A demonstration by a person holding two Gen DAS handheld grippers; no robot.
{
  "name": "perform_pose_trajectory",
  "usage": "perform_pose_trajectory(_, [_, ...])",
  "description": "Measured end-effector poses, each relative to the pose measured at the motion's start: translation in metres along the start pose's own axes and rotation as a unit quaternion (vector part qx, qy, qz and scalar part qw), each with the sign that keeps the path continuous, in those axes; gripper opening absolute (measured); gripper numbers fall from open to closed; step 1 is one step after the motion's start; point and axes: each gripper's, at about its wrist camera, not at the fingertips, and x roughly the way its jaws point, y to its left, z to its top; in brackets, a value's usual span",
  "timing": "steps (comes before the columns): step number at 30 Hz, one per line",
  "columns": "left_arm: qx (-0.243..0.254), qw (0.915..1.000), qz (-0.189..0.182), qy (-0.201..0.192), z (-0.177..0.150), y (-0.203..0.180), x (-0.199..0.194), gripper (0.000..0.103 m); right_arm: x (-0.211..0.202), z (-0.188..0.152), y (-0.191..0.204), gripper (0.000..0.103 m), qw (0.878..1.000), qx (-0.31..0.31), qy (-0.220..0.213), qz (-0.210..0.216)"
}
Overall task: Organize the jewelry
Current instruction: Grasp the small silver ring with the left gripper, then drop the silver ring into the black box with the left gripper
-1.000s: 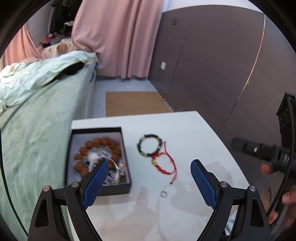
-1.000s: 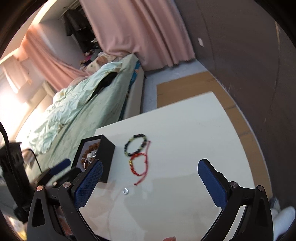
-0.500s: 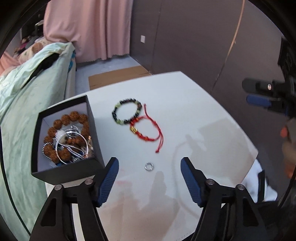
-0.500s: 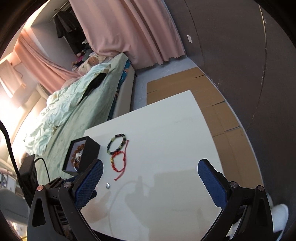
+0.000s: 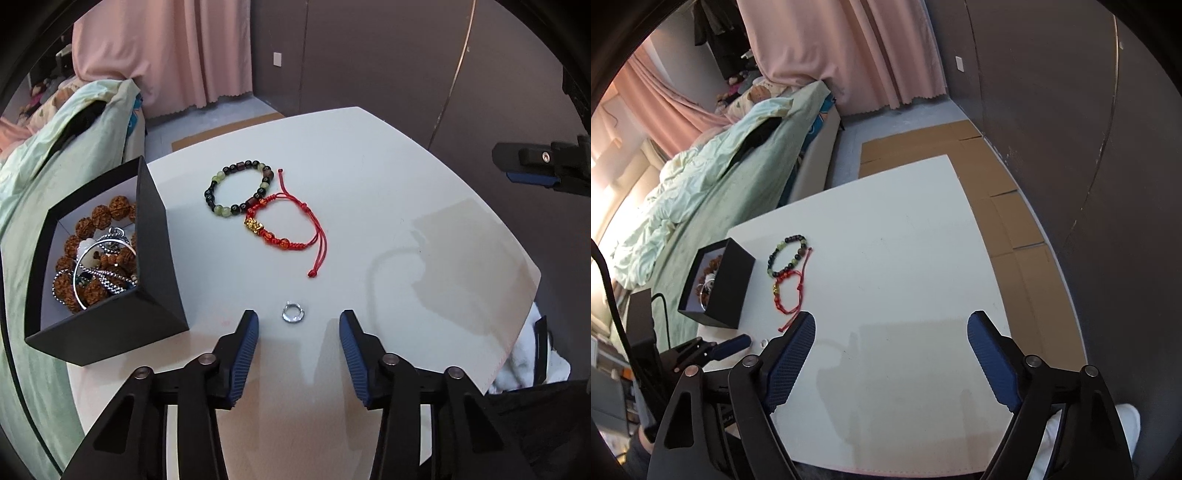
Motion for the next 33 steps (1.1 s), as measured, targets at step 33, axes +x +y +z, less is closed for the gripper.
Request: perform_pose_trajectory(33, [-0.058,0.9960,0.014,-0.066,0.037,0.030,-0.050,0.013,0.028,0.009,0.044,0.085,1.000,-0.007,0.025,0.002])
